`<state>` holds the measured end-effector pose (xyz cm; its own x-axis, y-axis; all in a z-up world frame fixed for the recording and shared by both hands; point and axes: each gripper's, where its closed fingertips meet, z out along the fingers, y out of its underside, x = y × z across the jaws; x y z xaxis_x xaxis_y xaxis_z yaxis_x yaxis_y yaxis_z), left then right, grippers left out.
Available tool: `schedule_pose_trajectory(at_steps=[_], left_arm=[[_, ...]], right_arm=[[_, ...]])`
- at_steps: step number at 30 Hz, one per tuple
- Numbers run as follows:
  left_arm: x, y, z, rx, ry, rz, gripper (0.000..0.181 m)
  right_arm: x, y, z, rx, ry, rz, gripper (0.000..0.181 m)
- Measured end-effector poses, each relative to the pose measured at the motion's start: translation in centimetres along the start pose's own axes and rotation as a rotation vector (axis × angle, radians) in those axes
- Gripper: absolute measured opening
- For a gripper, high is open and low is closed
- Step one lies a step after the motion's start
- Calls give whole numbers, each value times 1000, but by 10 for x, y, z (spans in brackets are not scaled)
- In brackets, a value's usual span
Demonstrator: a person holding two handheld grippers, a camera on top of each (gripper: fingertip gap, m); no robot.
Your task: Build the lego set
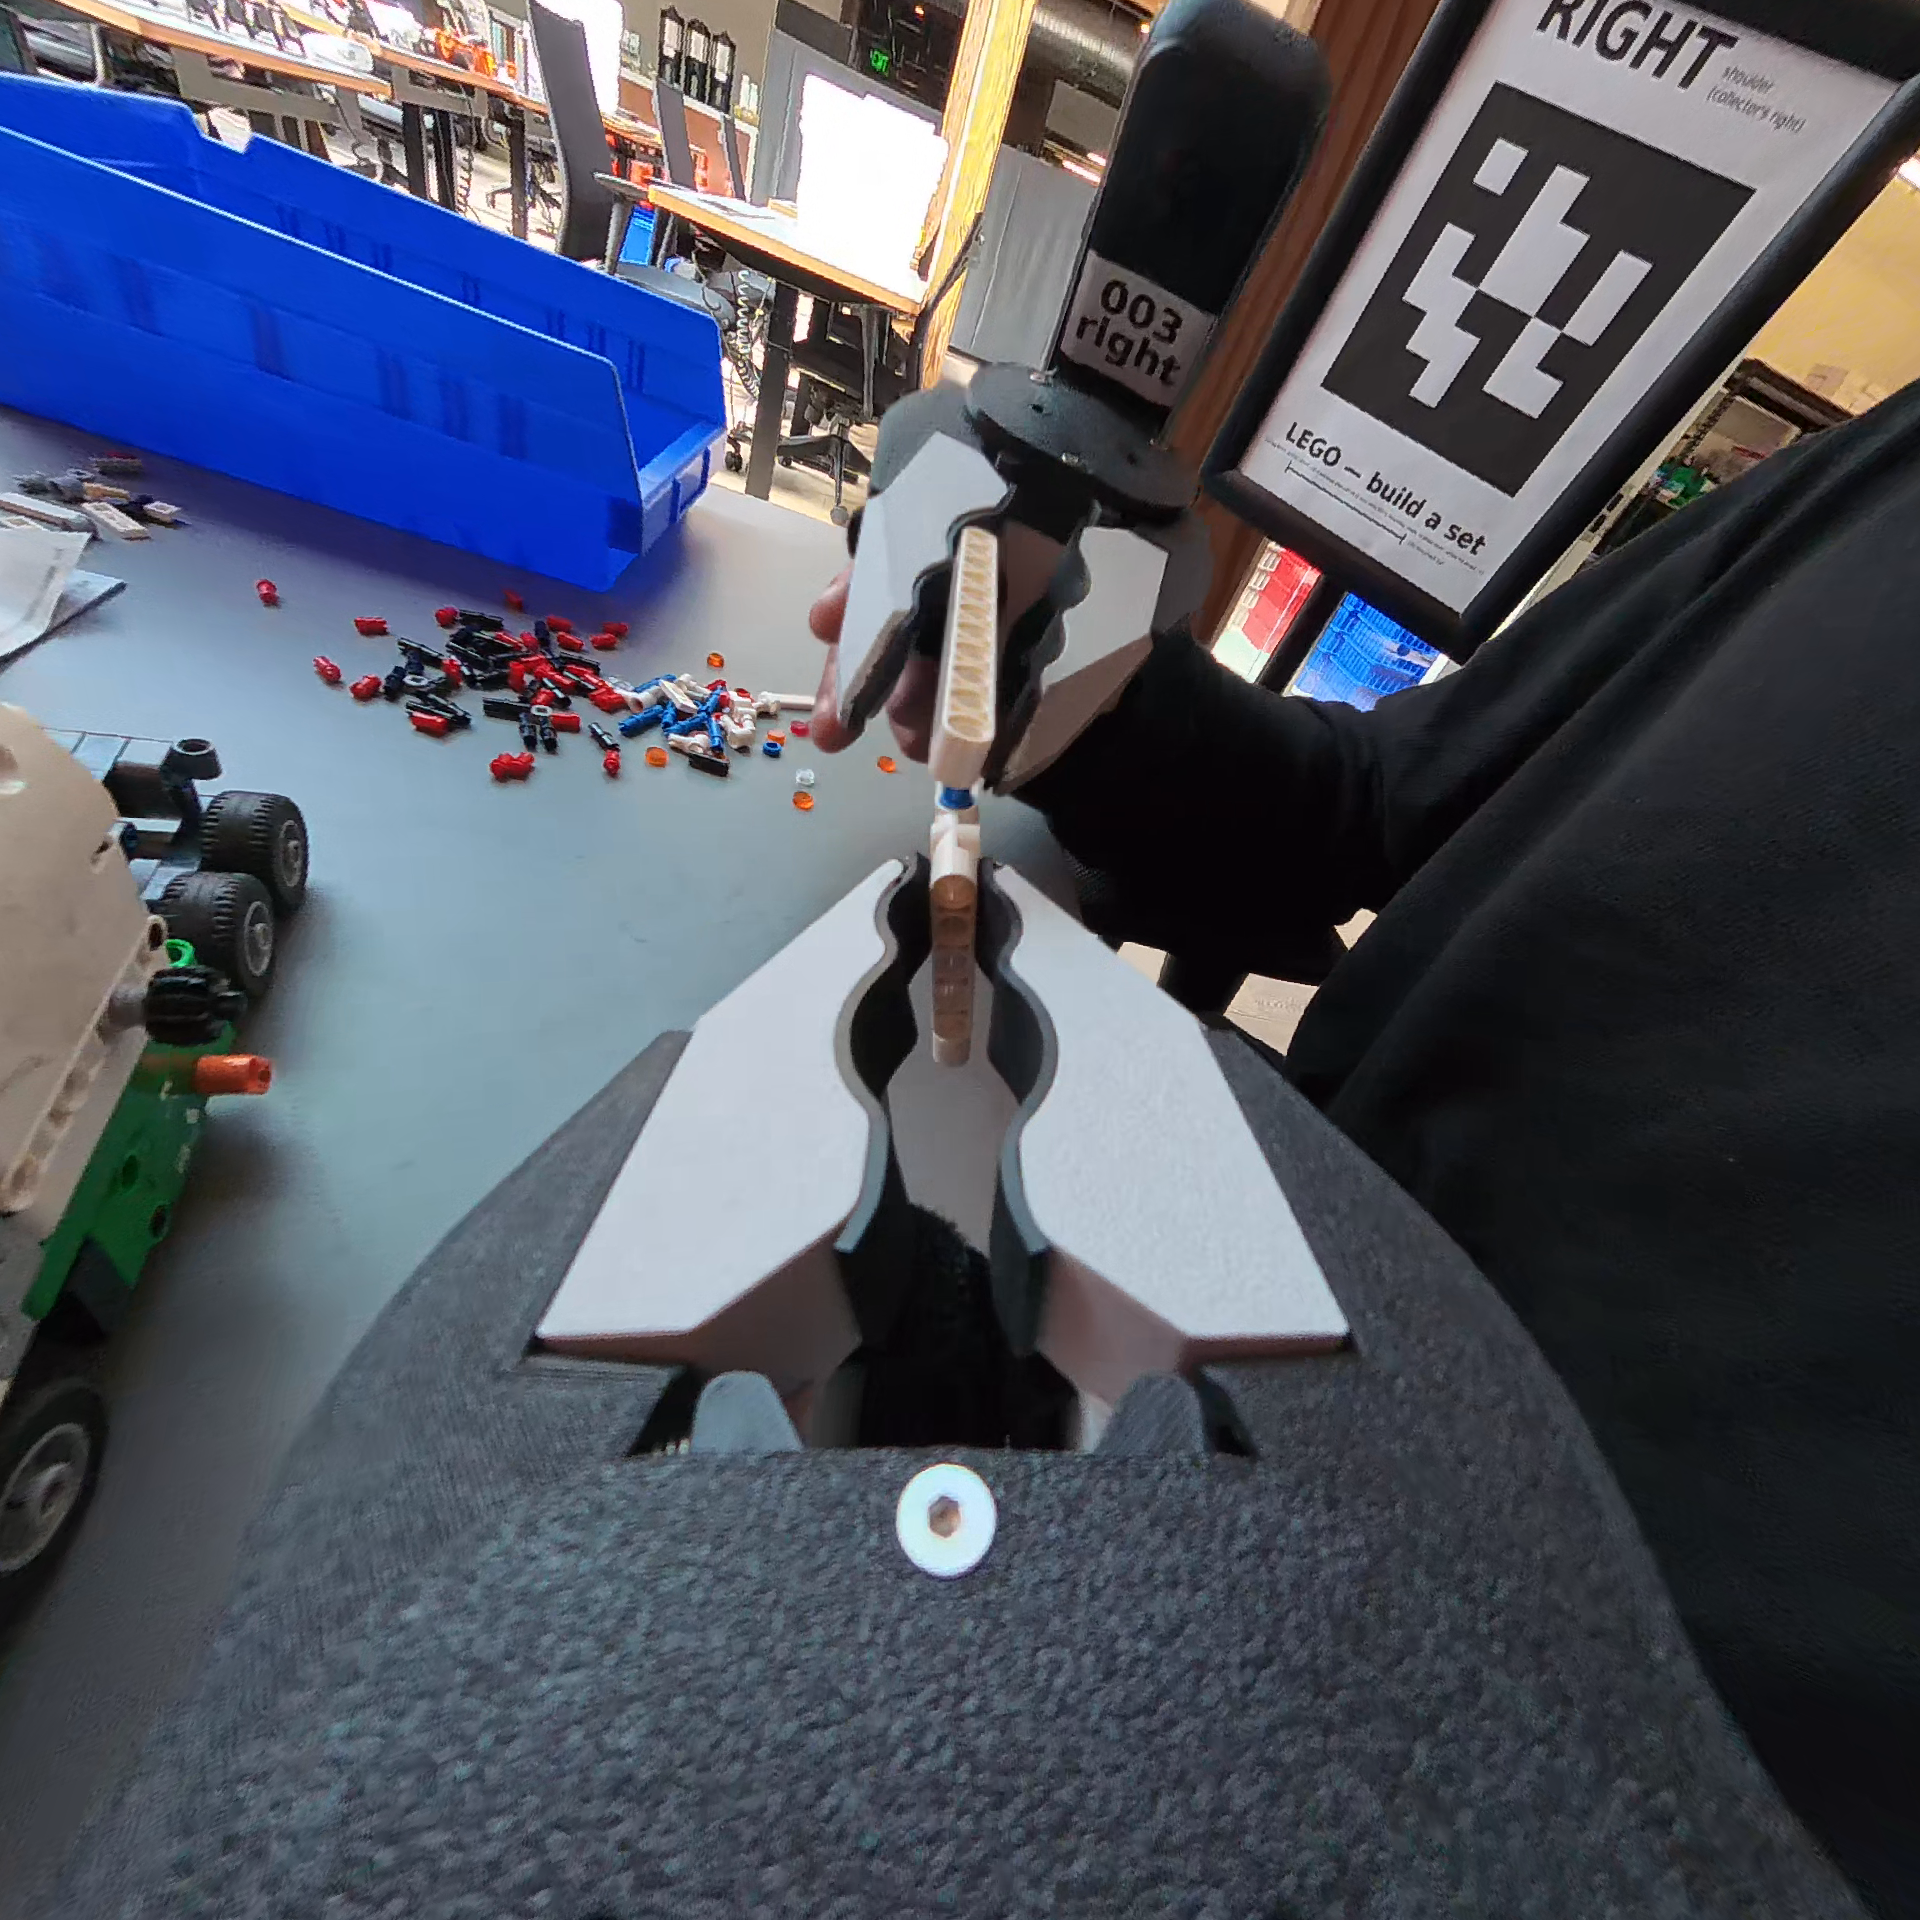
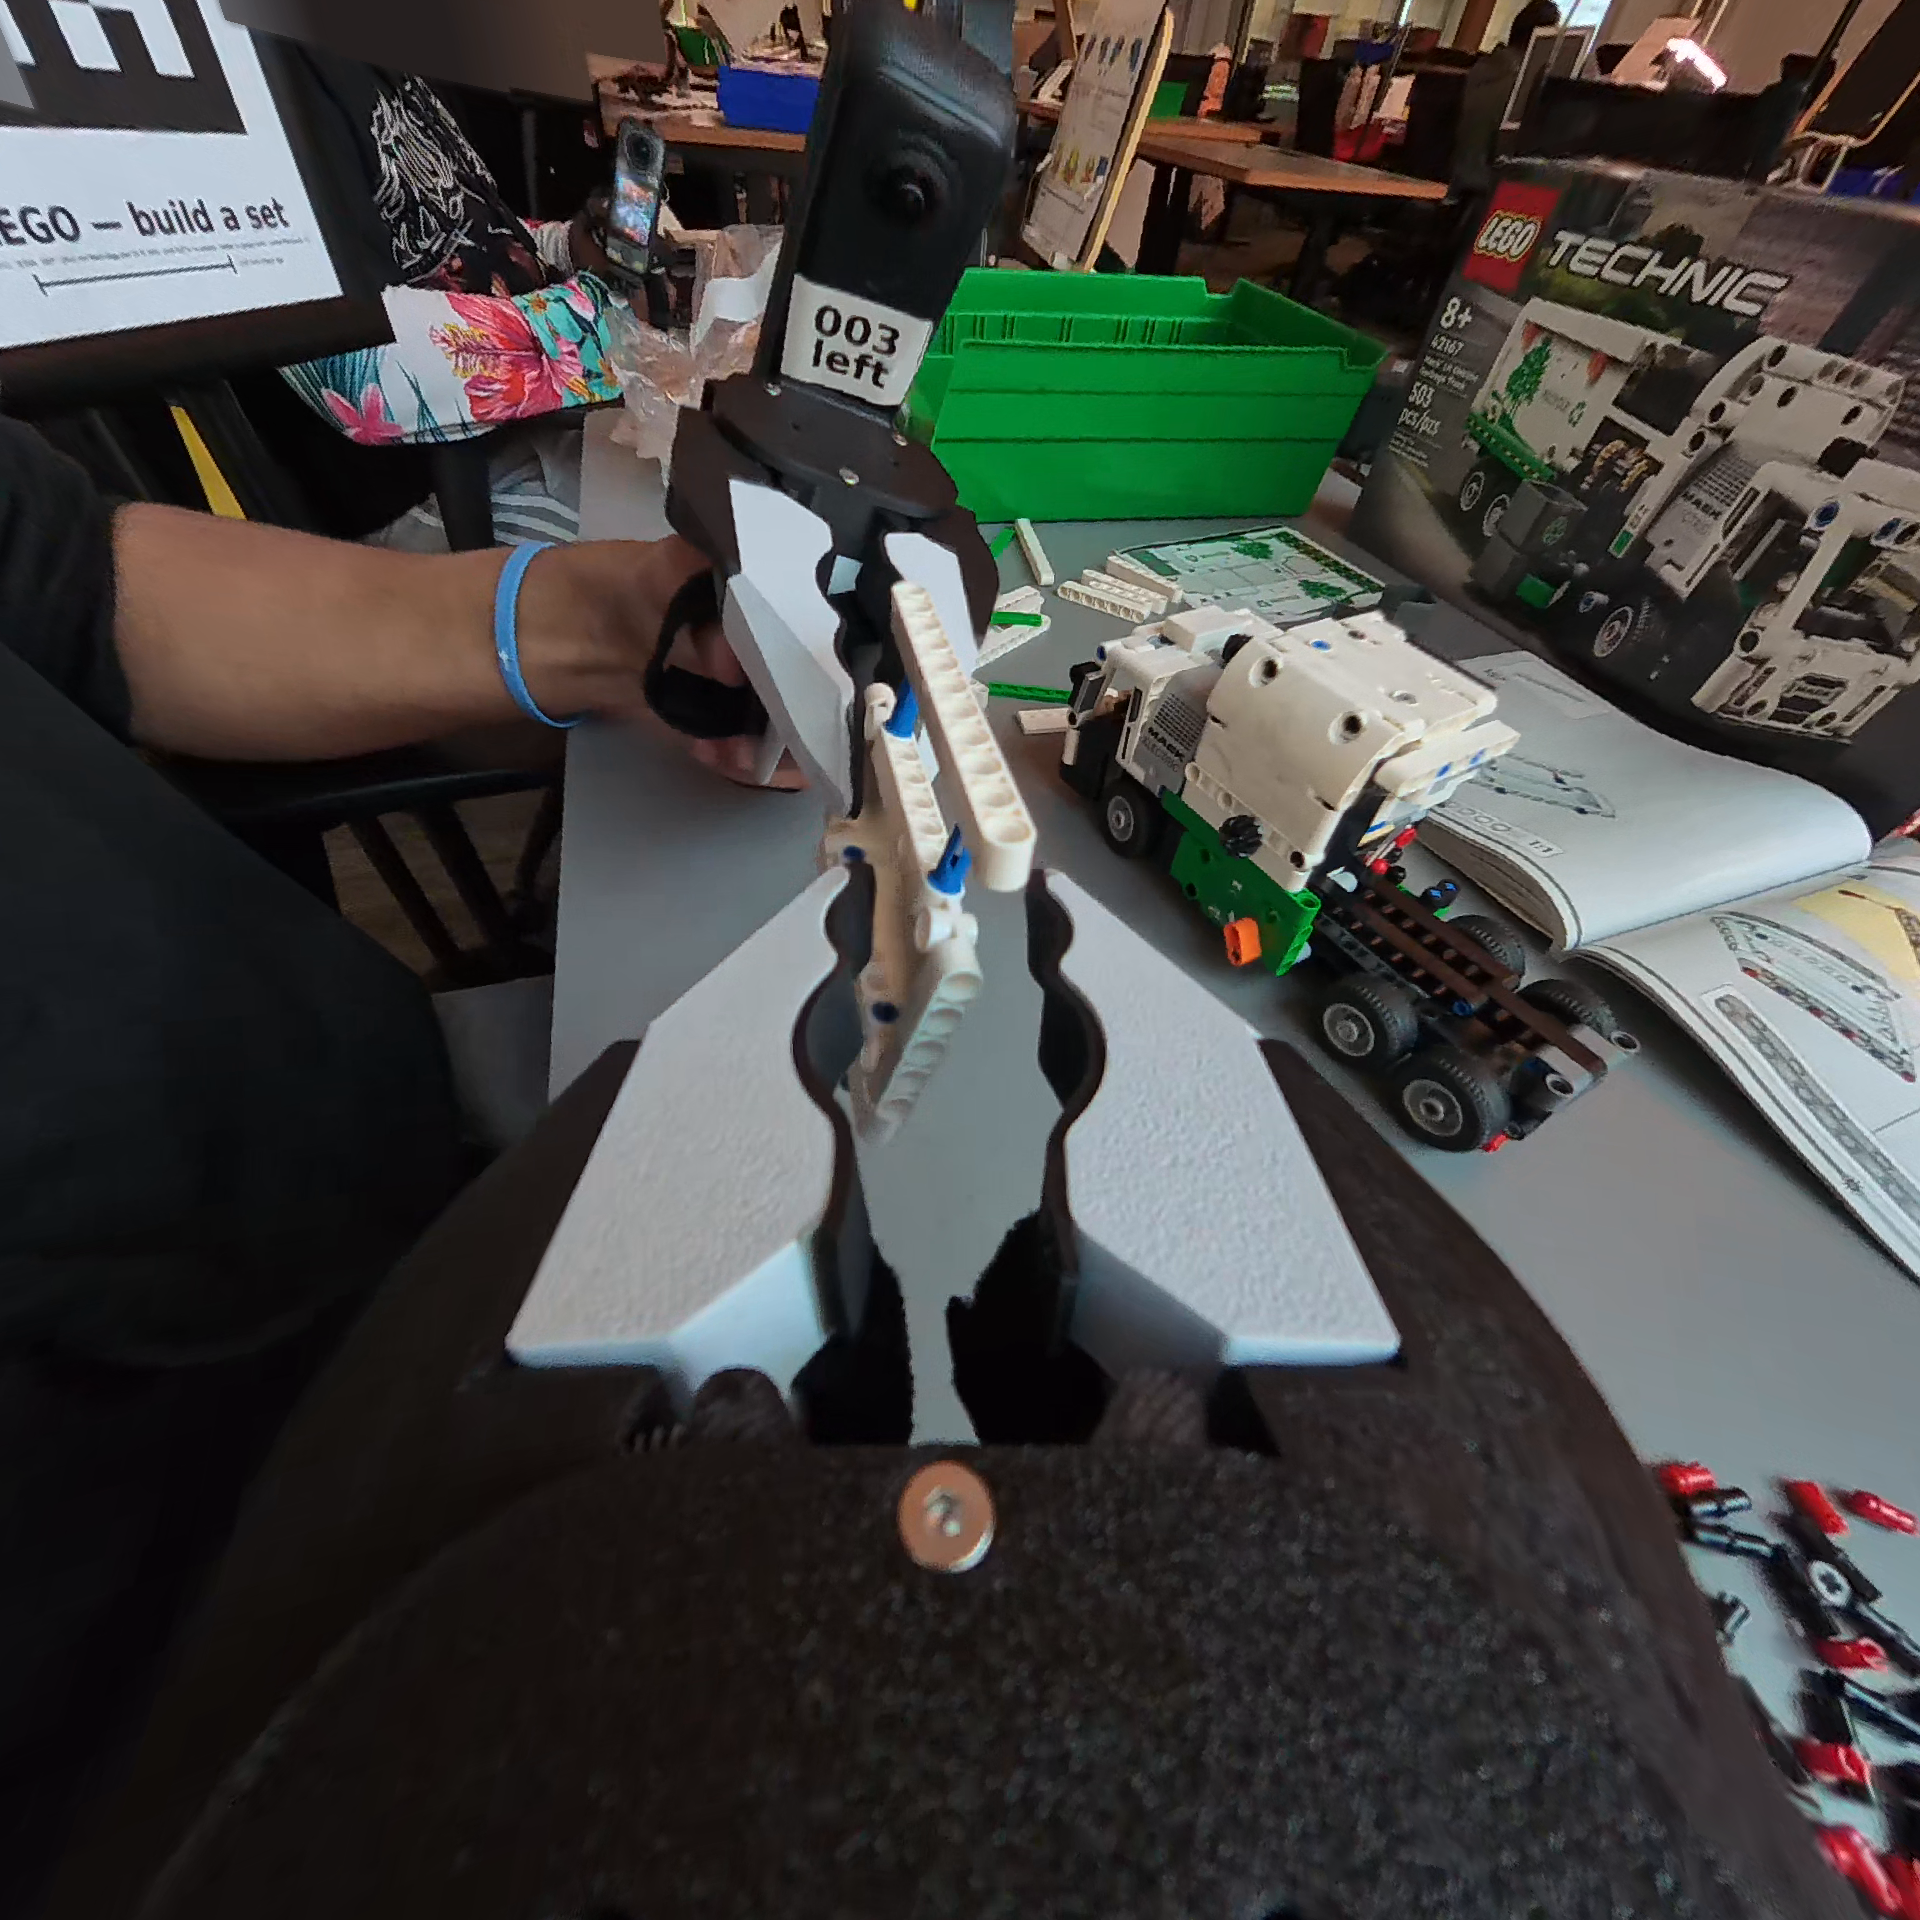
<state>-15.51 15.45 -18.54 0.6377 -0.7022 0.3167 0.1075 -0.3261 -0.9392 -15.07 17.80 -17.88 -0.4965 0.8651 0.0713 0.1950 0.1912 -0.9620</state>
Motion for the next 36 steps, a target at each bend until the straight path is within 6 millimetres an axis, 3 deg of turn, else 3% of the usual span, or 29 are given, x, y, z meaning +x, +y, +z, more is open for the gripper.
schedule_pose_trajectory(at_steps=[7, 10, 13, 17, 21, 26, 36], left_arm=[[-5, -1, -15, 39, -118, 74, 6], [-7, 0, -15, 39, -155, 101, 6], [-7, 1, -13, 44, -165, 107, 6], [-9, 5, -13, 39, -180, 111, 6], [-11, 7, -13, 39, -195, 106, 6], [-12, 7, -13, 40, -199, 98, 6], [-14, 8, -13, 31, -232, 144, 6]], right_arm=[[1, -28, -31, -86, 61, -50, 38], [-2, -46, -25, -136, 75, -147, 37], [-10, -54, -7, -207, 33, -238, 33], [-10, -46, 21, -318, -56, -289, 25], [-9, -34, 35, -383, -119, -307, 22], [-5, -39, 38, -347, -133, -296, 18], [-8, -27, 45, -367, -194, -275, 6]])
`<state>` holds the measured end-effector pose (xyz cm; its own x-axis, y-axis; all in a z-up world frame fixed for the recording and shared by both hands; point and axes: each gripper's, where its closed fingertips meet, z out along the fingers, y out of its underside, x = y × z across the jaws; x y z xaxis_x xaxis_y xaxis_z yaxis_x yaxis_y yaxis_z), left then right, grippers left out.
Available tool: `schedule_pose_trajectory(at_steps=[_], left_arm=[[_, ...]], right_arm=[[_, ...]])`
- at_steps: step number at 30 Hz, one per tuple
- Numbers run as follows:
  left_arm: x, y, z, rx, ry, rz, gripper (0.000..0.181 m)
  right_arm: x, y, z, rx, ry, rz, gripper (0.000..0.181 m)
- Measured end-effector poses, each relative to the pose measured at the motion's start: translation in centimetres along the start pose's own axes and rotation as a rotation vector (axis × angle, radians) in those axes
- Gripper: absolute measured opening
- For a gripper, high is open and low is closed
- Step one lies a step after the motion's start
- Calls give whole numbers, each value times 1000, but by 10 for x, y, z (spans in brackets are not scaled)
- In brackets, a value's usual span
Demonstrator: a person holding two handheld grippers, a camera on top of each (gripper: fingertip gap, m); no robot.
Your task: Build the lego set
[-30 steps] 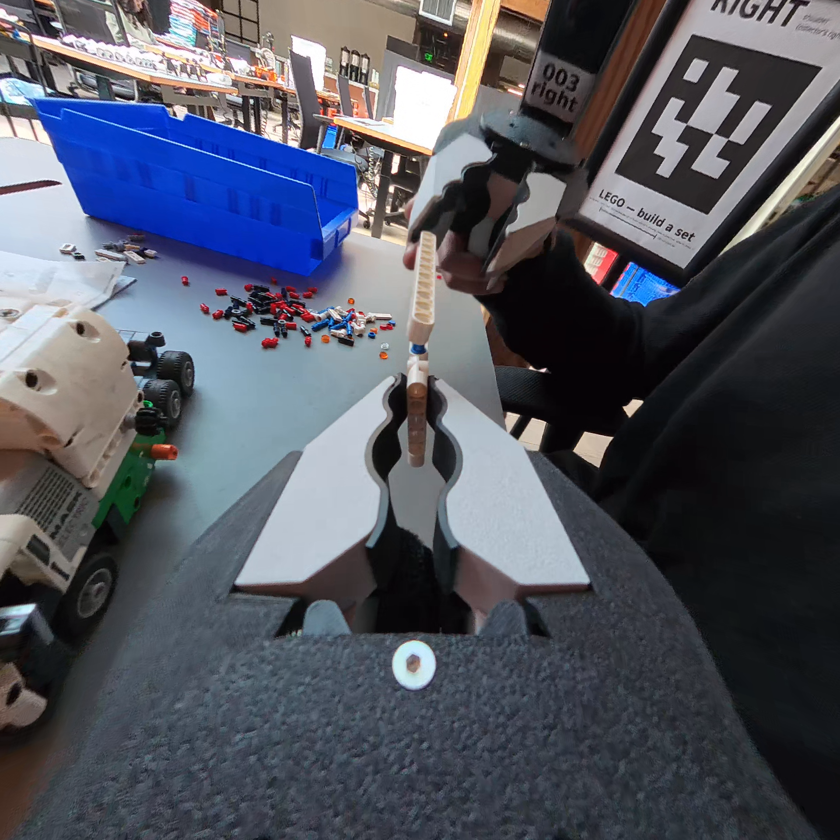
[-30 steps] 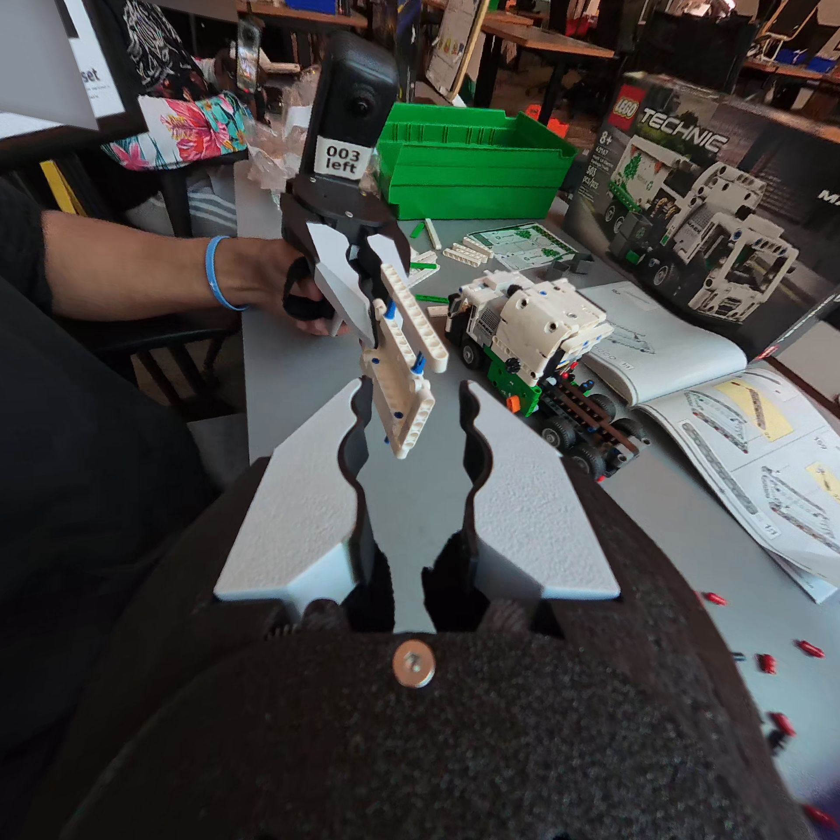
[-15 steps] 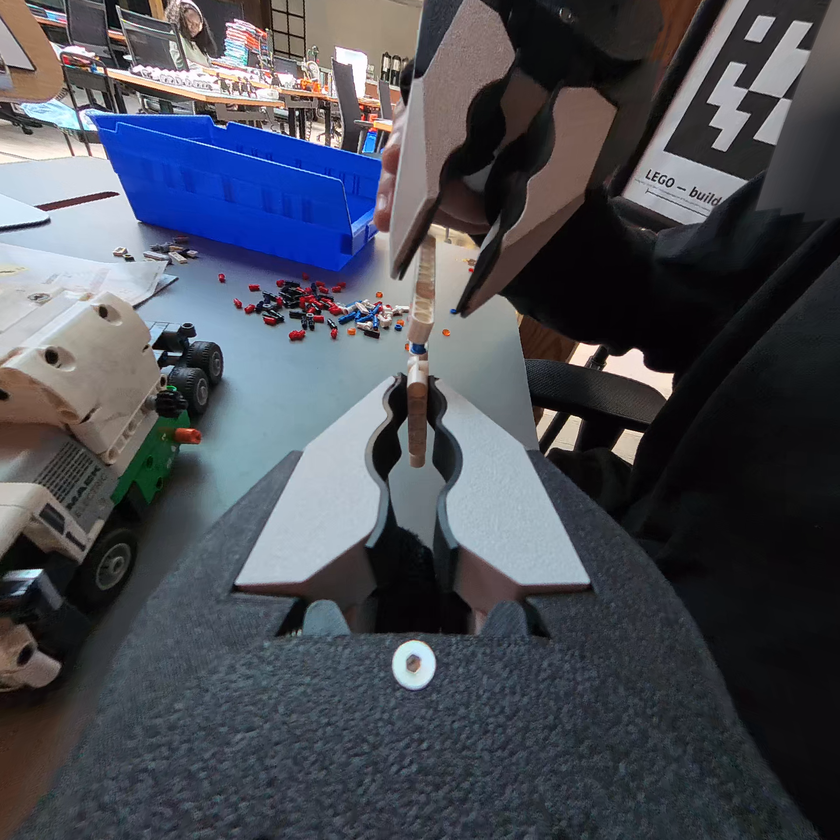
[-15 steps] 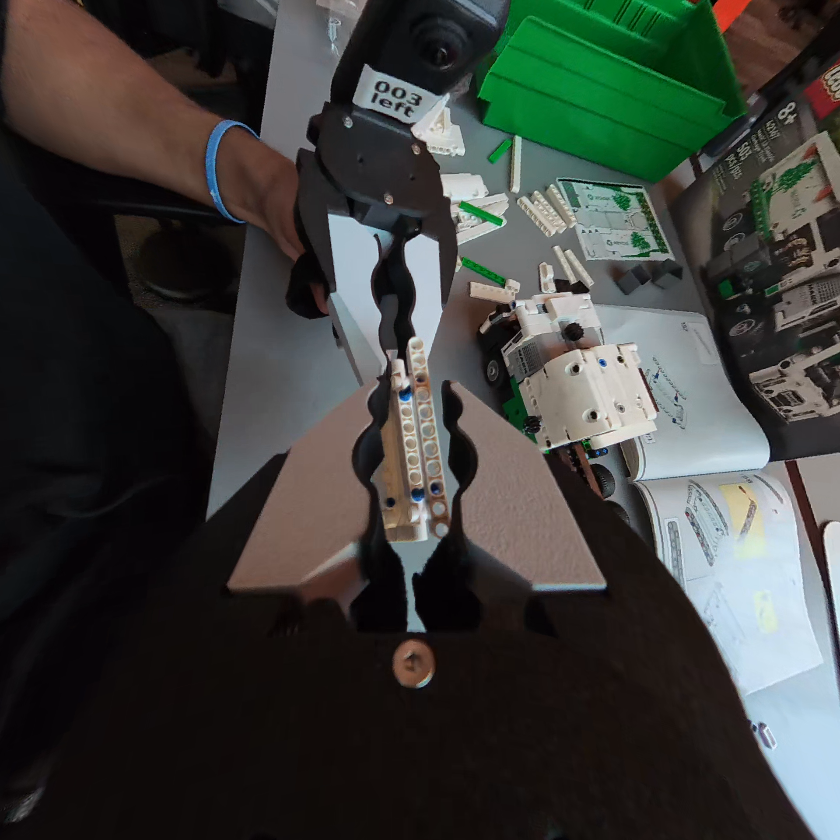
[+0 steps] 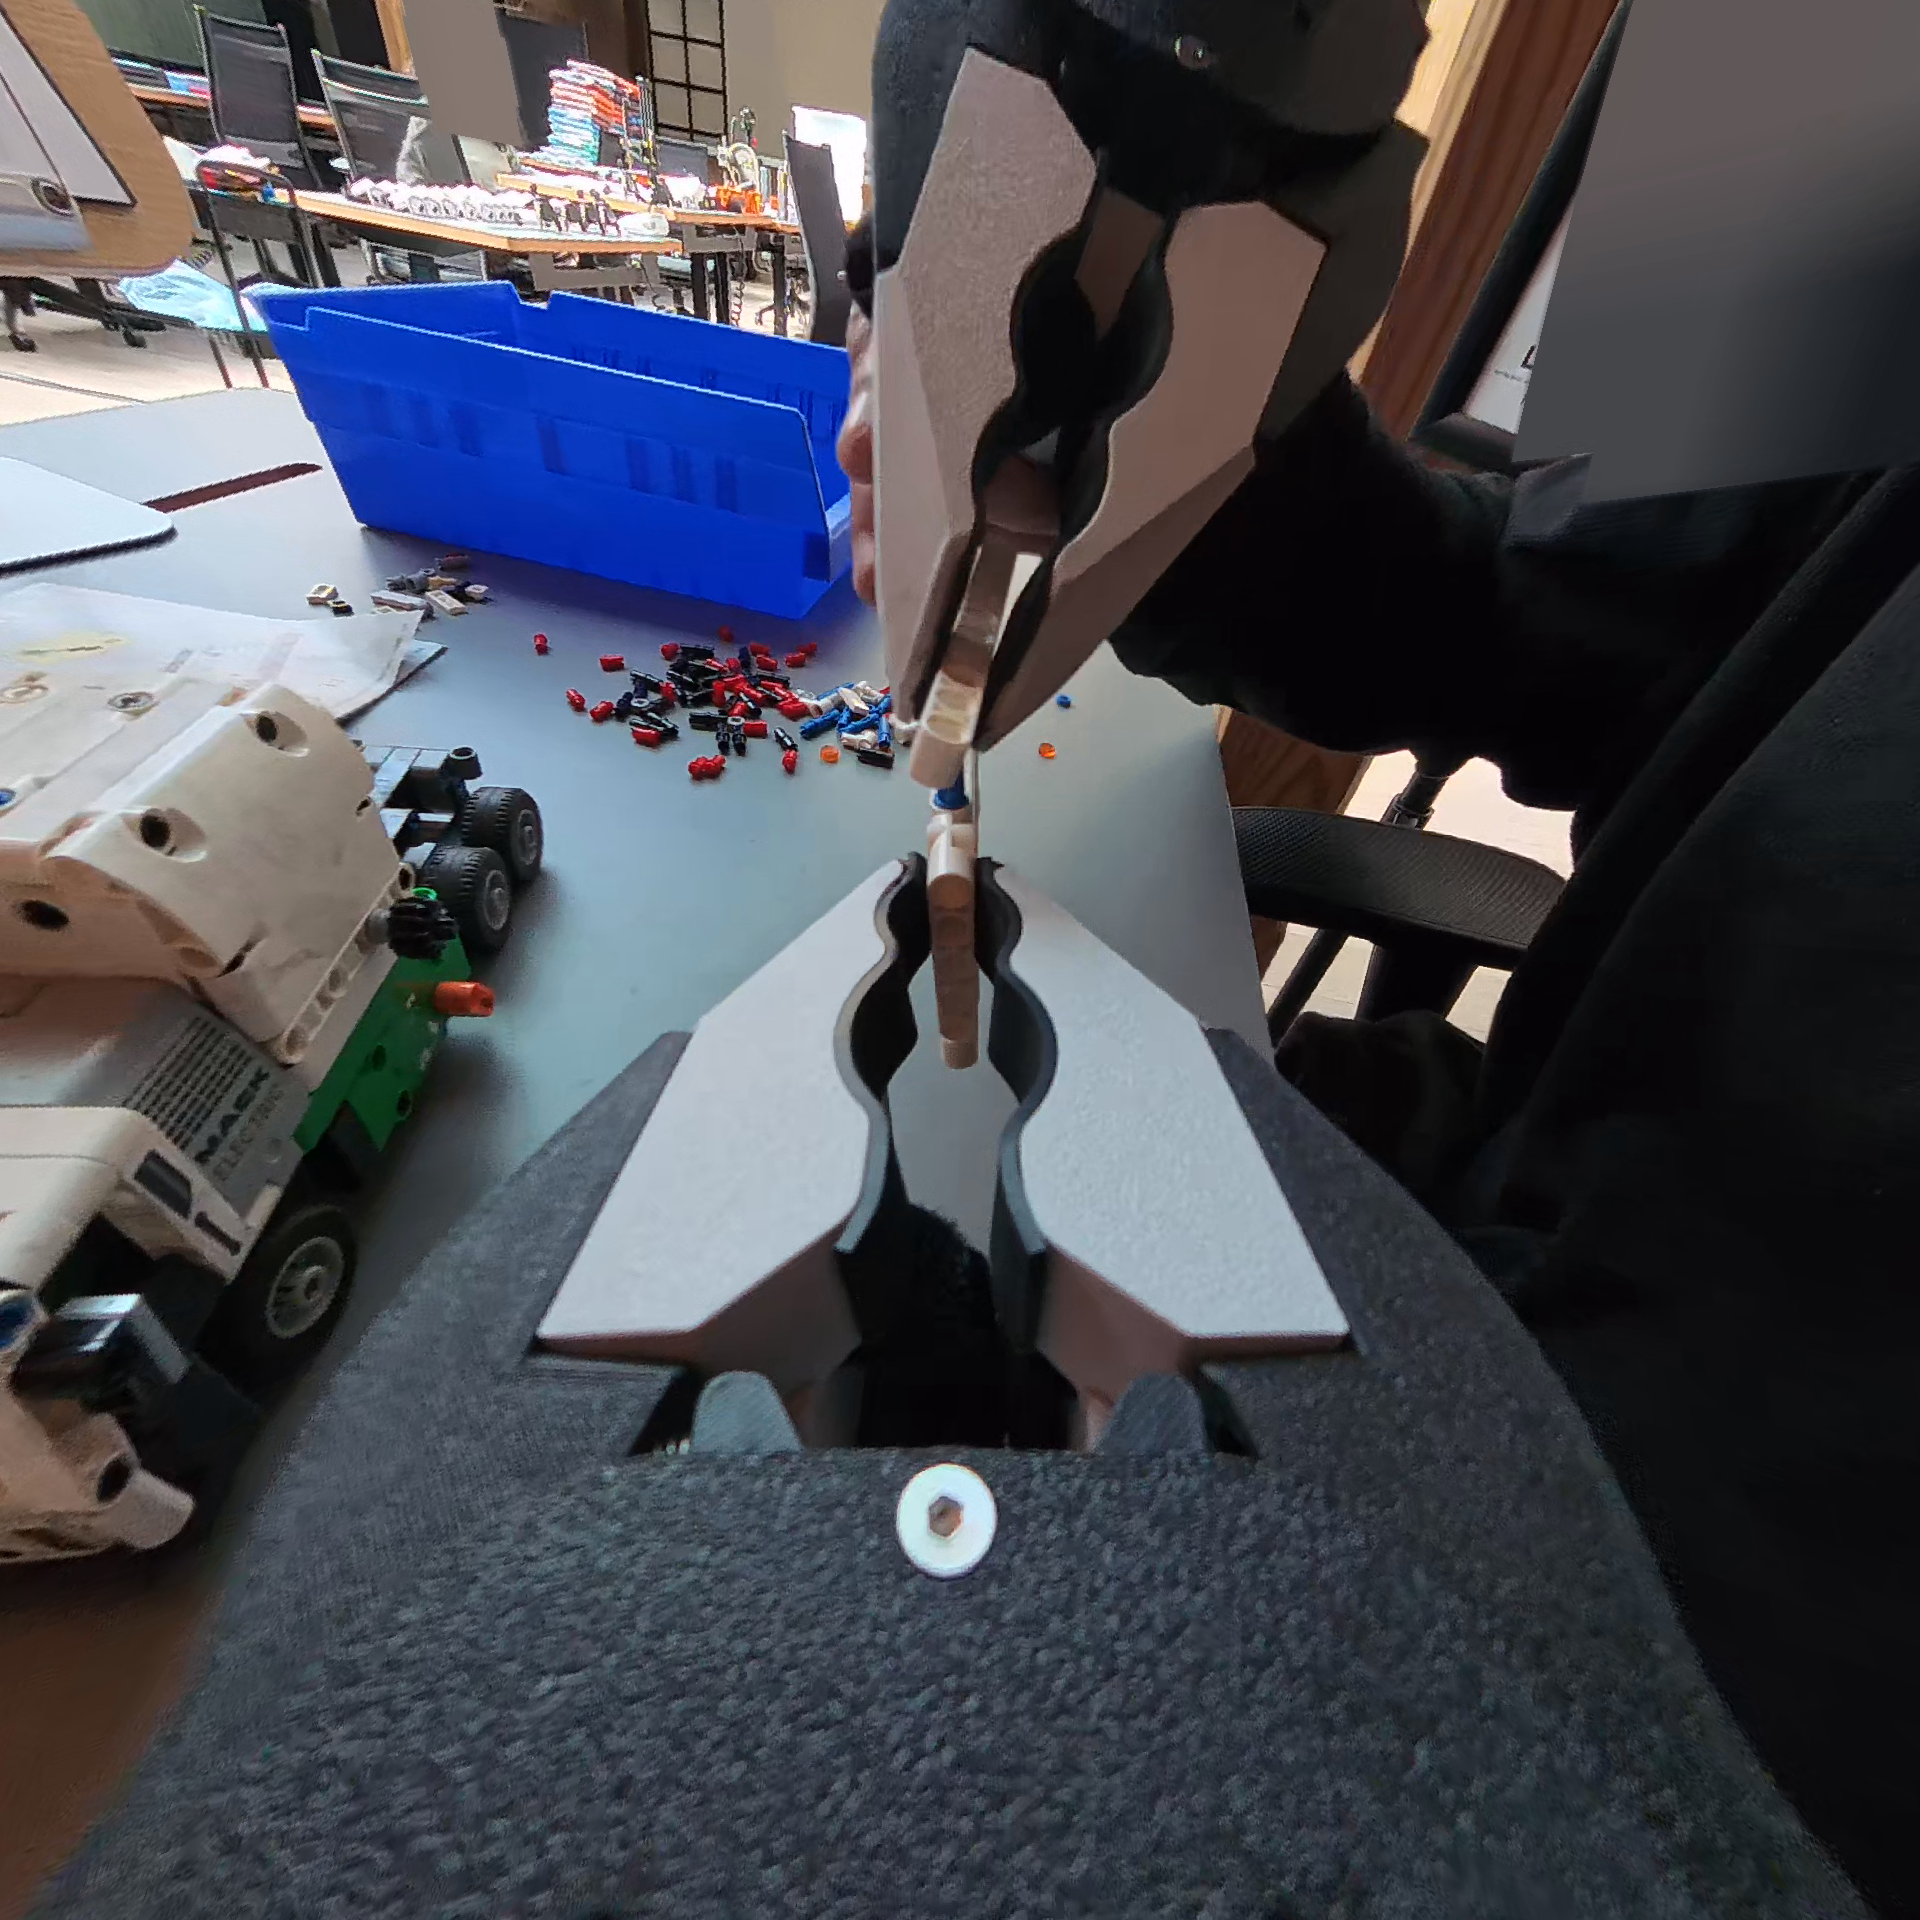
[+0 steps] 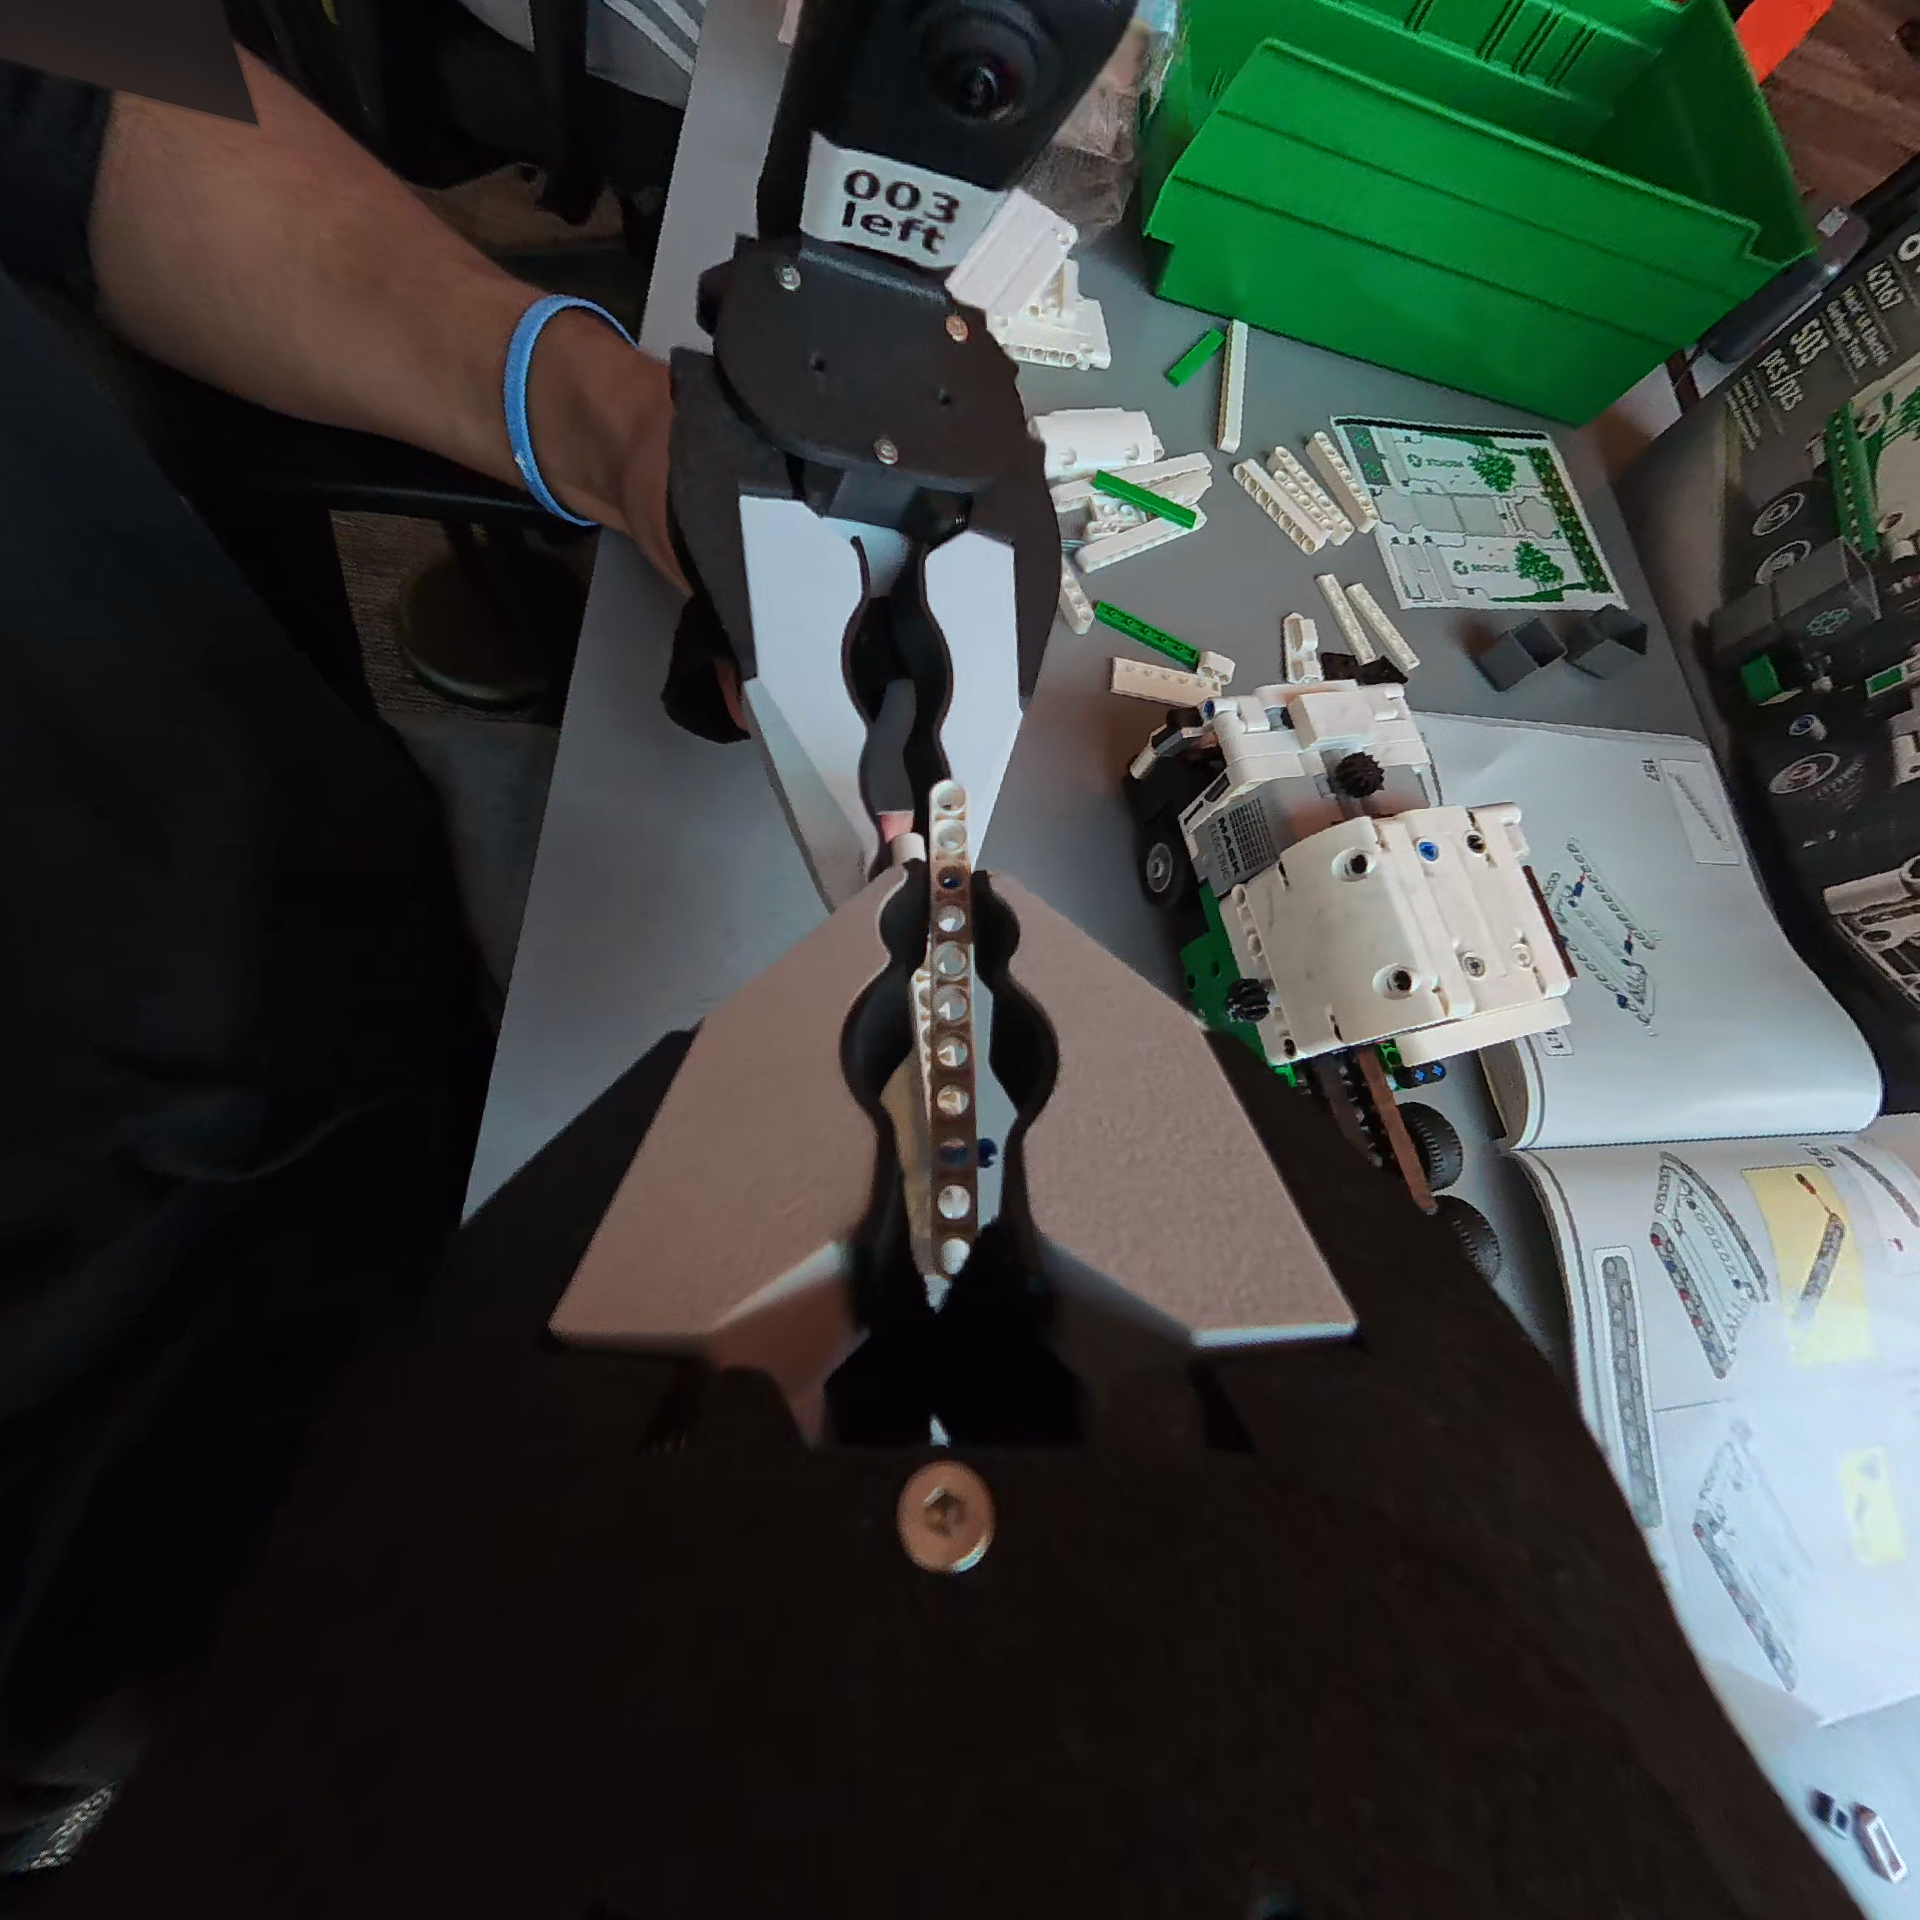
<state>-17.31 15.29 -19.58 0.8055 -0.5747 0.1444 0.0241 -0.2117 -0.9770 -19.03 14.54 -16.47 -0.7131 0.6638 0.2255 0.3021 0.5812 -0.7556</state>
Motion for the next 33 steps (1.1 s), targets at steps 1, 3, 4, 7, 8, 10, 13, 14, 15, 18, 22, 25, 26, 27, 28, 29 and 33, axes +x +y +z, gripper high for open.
schedule_pose_trajectory(at_steps=[1, 3, 4, 7, 8, 10, 13, 14, 15, 18, 22, 25, 26, 27, 28, 29, 33], left_arm=[[0, 1, 0, -5, -9, 18, 6], [0, 2, 1, -13, -26, 61, 6], [2, 2, 1, -15, -28, 84, 6], [6, 2, 2, -16, -26, 144, 6], [8, 1, 2, -12, -19, 154, 6], [10, 2, 3, -18, -7, 148, 7], [8, 6, 3, -47, -23, 173, 7], [9, 6, 3, -48, -18, 168, 7], [8, 6, 2, -46, -19, 161, 7], [6, 1, 0, -18, -14, 141, 7], [5, -1, 0, -9, 1, 102, 6], [5, -3, 0, 6, 21, 53, 7], [4, -3, -1, 7, 28, 26, 7], [2, -2, -1, 3, 28, 9, 7], [1, -1, -1, -1, 29, -2, 6], [1, -1, -1, -1, 33, -17, 6], [-9, -2, -3, 11, 20, -94, 6]], right_arm=[[-1, 1, 0, 2, -14, 6, 6], [-2, 3, -1, 1, -40, 16, 6], [-5, 3, -1, 9, -61, 15, 6], [-11, 2, -4, 35, -134, 28, 6], [-12, 2, -5, 48, -158, 36, 7], [-13, 4, -6, 48, -186, 45, 7], [-15, 10, -4, 27, -226, 56, 6], [-15, 11, -4, 25, -237, 63, 6], [-13, 12, -3, 21, -235, 62, 7], [-10, 11, -4, 44, -236, 61, 7], [-9, 11, -4, 137, -297, 144, 7], [-8, 9, -5, 229, -350, 233, 7], [-6, 10, -3, 246, -351, 254, 7], [-5, 11, -2, 262, -351, 270, 7], [-4, 12, -1, 271, -361, 290, 7], [-3, 12, -1, 286, -365, 307, 7], [7, 13, 4, 341, -334, 374, 7]])
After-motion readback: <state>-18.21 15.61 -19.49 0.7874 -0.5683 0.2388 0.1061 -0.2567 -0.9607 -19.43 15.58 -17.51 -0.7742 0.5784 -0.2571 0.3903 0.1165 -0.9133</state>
